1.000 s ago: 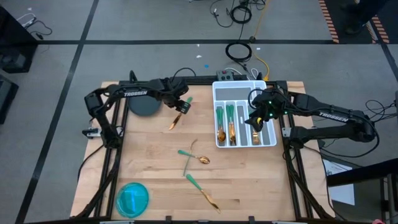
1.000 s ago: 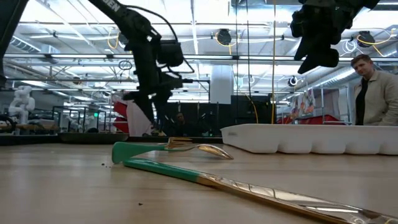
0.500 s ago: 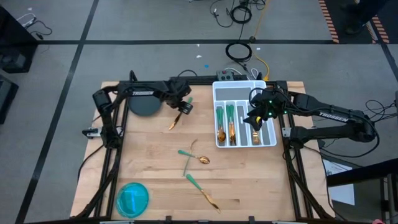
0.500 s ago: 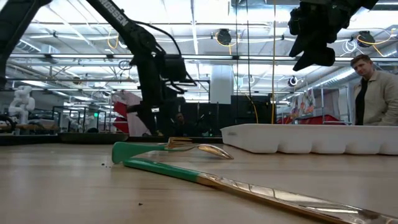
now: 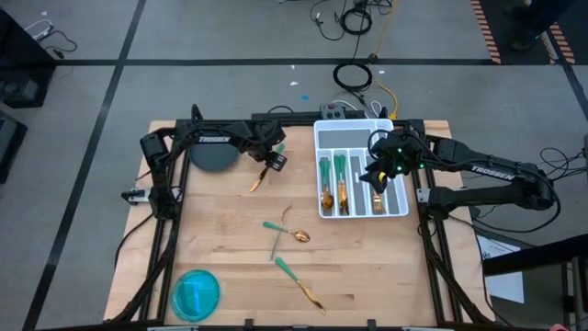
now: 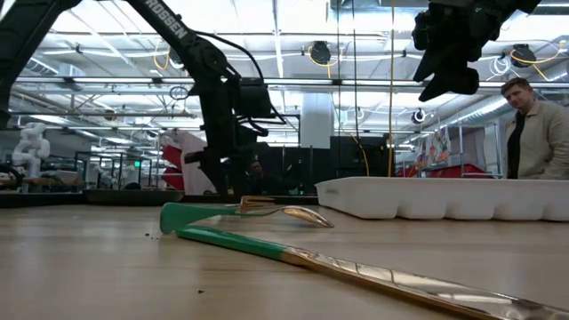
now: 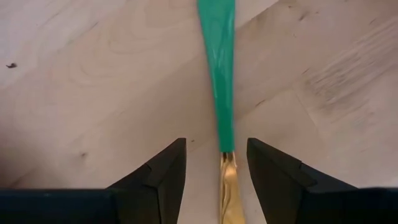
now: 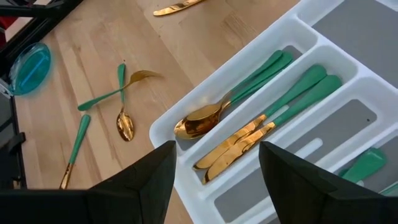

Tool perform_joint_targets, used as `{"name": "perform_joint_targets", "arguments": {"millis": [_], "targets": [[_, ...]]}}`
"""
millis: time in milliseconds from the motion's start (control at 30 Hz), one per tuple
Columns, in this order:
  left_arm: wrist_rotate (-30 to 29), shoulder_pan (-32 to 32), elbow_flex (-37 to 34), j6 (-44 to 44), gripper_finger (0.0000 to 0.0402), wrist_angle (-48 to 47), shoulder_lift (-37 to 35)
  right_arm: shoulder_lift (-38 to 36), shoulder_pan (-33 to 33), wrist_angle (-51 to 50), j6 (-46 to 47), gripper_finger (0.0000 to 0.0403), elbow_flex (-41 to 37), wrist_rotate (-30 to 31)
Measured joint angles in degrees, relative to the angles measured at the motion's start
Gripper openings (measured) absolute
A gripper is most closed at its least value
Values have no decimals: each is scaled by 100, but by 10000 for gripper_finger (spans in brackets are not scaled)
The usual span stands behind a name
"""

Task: Sort silverware
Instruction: Put the top green knife on the silverware tray with the other green knives

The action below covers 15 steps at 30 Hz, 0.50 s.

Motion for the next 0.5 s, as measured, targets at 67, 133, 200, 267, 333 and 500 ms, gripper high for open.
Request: {"name": "perform_joint_targets", "arguments": {"millis": [67,133,200,267,333,500], "targets": [[4,-14,0,28,176,2,0,0,-1,-1,-13,224,0,1],[7,-30,2,84,176,9,31,0,0,-2,-14,224,0,2],[20,-54,58,141,176,-8,143,0,-1,0,-14,224,0,2],[43,-87,150,184,176,-80,286,0,-1,-2,-14,224,0,2],[83,-118,316,190,176,-65,450,0,-1,-1,-14,224,0,3],[83,-175,766,402,176,-569,817,2,-1,-4,-11,224,0,2]]}}
